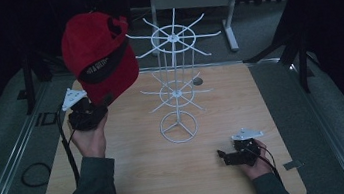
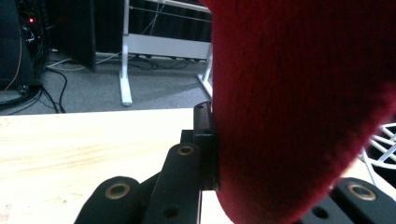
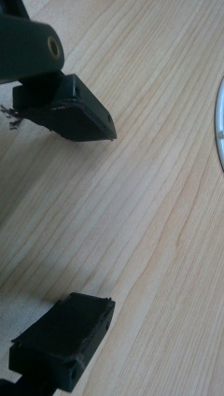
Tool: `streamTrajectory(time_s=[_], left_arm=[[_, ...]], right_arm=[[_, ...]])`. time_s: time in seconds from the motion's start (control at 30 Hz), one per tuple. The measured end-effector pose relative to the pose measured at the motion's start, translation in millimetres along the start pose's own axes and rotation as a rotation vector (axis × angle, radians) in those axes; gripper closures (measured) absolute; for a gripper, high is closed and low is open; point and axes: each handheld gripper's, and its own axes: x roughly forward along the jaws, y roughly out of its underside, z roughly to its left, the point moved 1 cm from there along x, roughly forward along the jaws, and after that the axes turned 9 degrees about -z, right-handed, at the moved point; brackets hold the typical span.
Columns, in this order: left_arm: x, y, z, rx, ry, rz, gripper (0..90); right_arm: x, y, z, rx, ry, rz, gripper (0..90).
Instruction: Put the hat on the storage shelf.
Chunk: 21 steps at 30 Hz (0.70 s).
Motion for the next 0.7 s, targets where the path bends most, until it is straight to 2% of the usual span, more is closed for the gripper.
streamTrajectory(time_s=[0.7], left_arm=[[-6.4, -14.8, -5.2, 0.008, 0.022, -0.031, 85.9]], right_arm=[[-0.1, 0.0, 0.0, 0.000, 0.000, 0.001, 15.3]])
